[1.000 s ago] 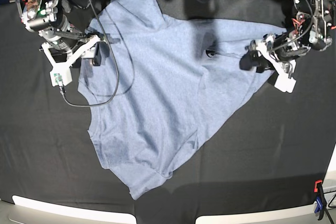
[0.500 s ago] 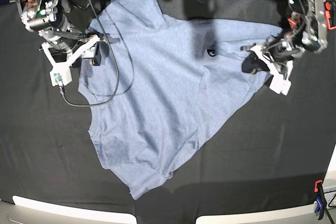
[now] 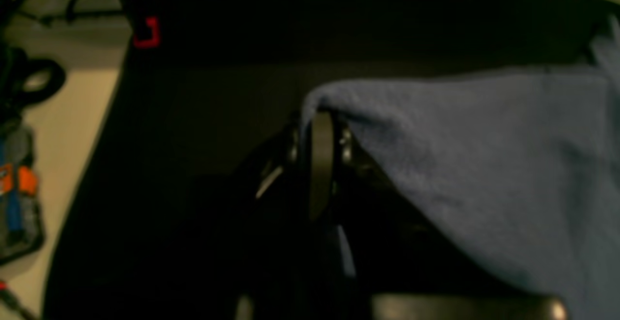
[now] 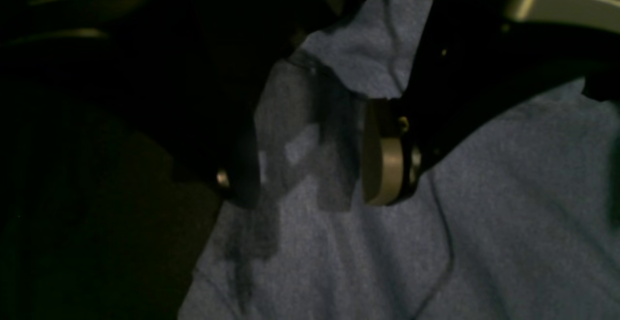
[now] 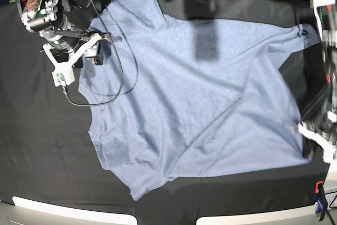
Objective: Layout the t-shirt on the table in an organized manner, then fold the t-shirt properly
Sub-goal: 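Drag the held shirt edge with the left gripper along the hem, then release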
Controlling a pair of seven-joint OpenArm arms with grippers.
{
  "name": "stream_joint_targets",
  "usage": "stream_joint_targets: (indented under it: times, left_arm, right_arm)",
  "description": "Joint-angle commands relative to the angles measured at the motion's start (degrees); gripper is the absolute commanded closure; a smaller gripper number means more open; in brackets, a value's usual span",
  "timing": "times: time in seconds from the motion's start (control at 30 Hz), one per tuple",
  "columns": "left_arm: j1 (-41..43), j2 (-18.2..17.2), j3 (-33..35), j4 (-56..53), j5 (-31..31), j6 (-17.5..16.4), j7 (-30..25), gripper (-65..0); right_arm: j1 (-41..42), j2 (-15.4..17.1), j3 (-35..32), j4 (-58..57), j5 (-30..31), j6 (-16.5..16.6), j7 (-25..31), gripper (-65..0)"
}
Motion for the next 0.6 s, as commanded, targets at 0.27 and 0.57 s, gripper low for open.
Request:
stream_joint_targets:
  times: [0.27, 0.57]
  left_arm:
    - [-26.8, -2.0, 7.9, -31.2, 4.3, 0.5, -11.9, 0.0]
    - [-32.2, -1.7, 20.9, -37.9, 8.3, 11.5, -16.2, 0.0]
  right_arm:
    - [0.2, 0.4, 0.2, 0.9, 0.4, 0.7, 1.1, -32.7]
    - [0.2, 0.4, 0.2, 0.9, 0.3, 0.8, 1.1, -32.7]
